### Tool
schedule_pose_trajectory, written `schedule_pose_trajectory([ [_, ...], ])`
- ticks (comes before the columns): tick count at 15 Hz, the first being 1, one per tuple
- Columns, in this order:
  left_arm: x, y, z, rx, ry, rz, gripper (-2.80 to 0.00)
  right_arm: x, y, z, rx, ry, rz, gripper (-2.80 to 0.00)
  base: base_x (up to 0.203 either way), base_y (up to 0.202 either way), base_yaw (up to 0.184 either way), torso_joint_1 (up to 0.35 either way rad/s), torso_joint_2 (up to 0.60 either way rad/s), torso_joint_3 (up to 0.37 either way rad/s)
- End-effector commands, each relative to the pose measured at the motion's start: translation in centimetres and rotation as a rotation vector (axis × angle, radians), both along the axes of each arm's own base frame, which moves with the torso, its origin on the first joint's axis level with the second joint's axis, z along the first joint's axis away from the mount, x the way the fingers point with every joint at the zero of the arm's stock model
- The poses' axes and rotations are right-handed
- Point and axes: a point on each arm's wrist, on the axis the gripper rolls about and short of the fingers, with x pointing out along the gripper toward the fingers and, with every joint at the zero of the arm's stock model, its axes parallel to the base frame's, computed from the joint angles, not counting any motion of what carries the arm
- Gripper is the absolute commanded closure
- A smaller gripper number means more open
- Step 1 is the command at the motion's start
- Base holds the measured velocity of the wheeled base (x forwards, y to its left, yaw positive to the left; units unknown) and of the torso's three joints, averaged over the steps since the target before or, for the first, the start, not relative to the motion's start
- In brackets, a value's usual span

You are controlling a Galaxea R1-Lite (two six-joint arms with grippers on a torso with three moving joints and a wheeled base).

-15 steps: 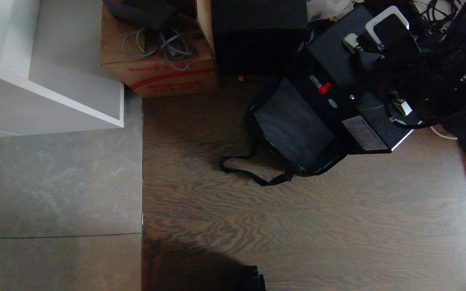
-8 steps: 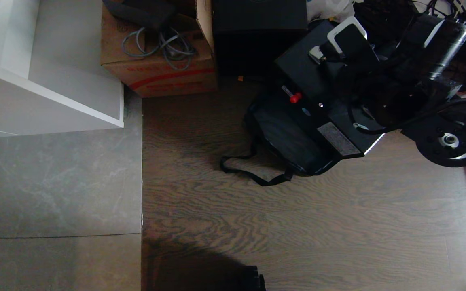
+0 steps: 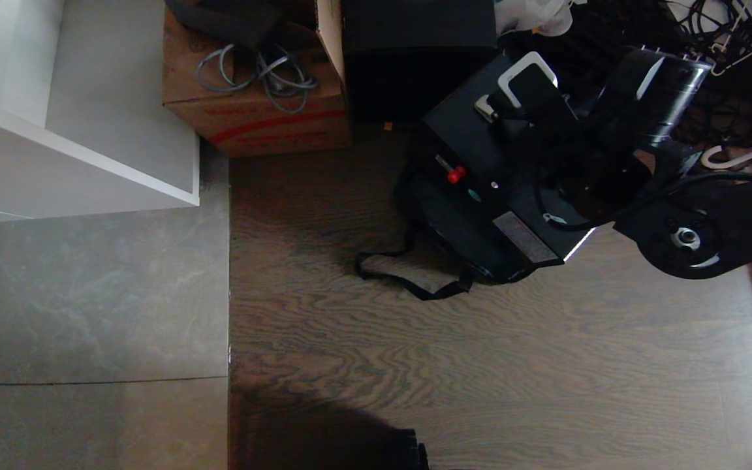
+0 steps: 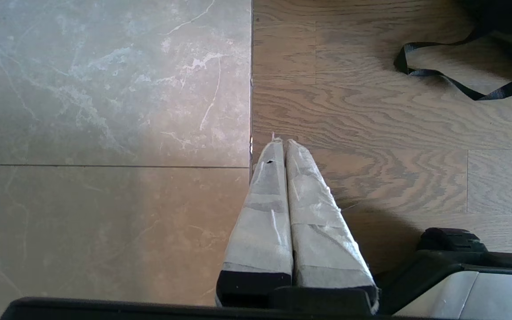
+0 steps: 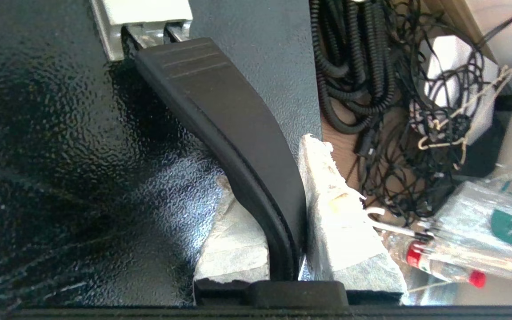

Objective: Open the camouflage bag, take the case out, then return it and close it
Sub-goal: Place the black box back

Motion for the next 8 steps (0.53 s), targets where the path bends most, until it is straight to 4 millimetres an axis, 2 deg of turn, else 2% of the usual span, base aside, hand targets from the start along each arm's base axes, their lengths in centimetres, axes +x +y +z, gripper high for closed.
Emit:
schedule_pose_trajectory([
  [1, 0.00, 0.00, 0.00, -0.001, -0.001, 0.001, 0.00, 0.03, 0.18, -0.23, -0.006, 0.005, 0.000, 0.00, 0.000, 0.000, 0.000, 0.000, 0.00, 0.000],
  [8, 0.00, 0.00, 0.00, -0.001, -0.001, 0.001, 0.00, 0.31, 0.37, -0.95, 0.009, 0.017, 0.004, 0.00, 0.000, 0.000, 0.000, 0.000, 0.00, 0.000],
])
